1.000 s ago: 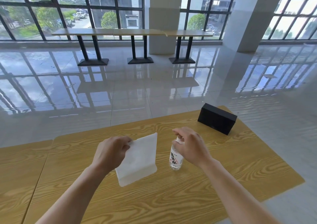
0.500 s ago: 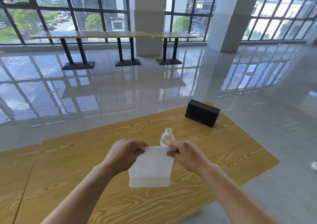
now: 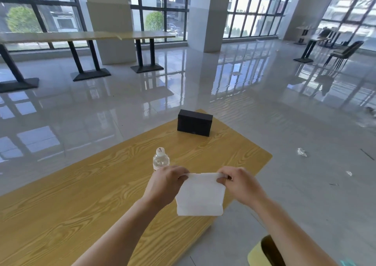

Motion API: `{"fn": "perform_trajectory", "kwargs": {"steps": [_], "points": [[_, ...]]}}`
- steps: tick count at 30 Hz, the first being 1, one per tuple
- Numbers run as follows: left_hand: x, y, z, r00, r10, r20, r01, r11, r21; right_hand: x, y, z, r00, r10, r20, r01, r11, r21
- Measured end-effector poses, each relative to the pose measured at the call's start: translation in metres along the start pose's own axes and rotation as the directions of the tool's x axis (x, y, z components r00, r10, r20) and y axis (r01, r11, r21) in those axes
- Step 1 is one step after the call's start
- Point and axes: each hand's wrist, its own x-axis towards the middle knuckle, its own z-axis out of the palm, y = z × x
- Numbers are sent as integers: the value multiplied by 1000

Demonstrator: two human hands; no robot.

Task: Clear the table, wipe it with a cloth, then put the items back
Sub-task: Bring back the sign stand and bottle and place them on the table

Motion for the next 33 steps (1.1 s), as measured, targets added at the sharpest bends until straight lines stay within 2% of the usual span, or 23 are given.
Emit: {"fn": "perform_trajectory", "kwargs": {"steps": [6, 9, 19, 28, 30, 33], "points": [[56, 25, 41, 998, 65, -15, -64, 997, 42, 20, 49, -21, 994, 37, -106, -35, 999, 13], [91, 33, 66, 996, 89, -22, -88, 994, 65, 47, 81, -34, 993, 32, -114, -31, 999, 6], [191, 47, 133, 995, 2, -95, 5, 997, 74, 145, 167, -80, 995, -68, -76, 68, 998, -7], [264, 10, 163, 989, -61, -134, 70, 996, 62, 231, 197, -93, 994, -72, -82, 69, 997, -44], [278, -5, 169, 983, -70, -169, 81, 995, 63, 247, 202, -93, 994, -50, -97, 47, 998, -34], [295, -37, 185, 966, -157, -204, 172, 983, 58, 271, 210, -96, 990, 25, -139, -28, 999, -18]]}}
